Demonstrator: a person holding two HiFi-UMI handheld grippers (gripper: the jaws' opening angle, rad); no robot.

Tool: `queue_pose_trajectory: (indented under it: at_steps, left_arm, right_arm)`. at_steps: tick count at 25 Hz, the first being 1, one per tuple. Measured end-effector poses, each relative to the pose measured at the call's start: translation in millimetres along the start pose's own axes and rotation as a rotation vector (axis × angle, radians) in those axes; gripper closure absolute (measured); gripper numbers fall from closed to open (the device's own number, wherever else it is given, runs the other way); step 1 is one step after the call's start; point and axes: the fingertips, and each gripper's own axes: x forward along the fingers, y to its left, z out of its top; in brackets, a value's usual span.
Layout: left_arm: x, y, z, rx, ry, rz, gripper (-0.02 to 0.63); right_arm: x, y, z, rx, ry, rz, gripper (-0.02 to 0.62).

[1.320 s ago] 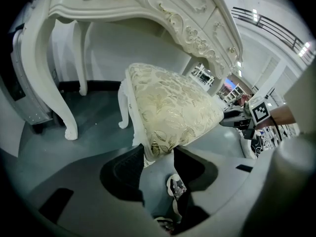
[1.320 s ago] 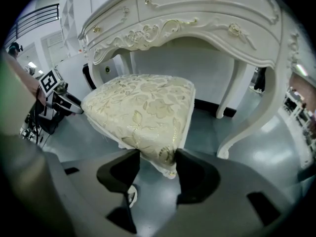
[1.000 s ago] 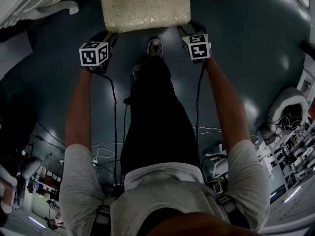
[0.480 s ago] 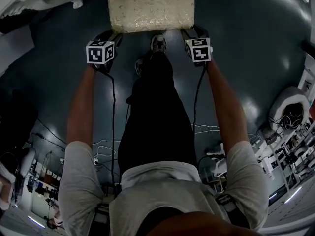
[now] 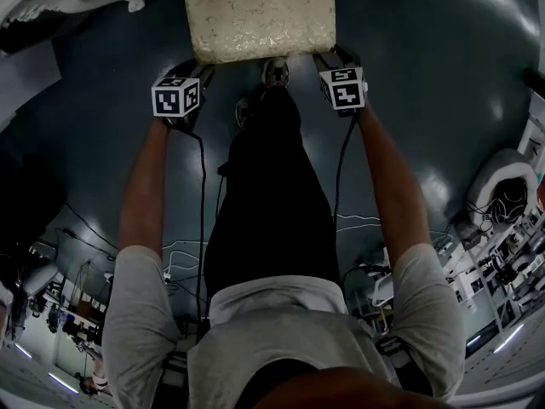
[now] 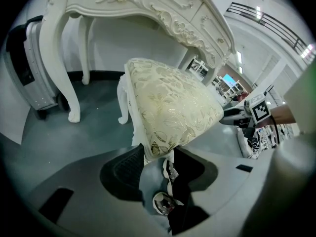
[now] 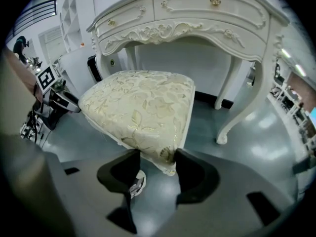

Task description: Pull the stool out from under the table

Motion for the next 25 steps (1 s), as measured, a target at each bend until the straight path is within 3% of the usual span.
queue_pose_trajectory:
  at_steps: [20,25]
  left_arm:
    - [-10,-17,-41,-0.005,0.03,0.015,0.42]
    - [-17,-34,-74,-0.027,0.054,0.03,0.42]
  right_arm:
    - [-19,21,-42,0.017,0.03,-0.013,0.362]
    - [-32,28,-69,0.001,0.056,0.0,0.362]
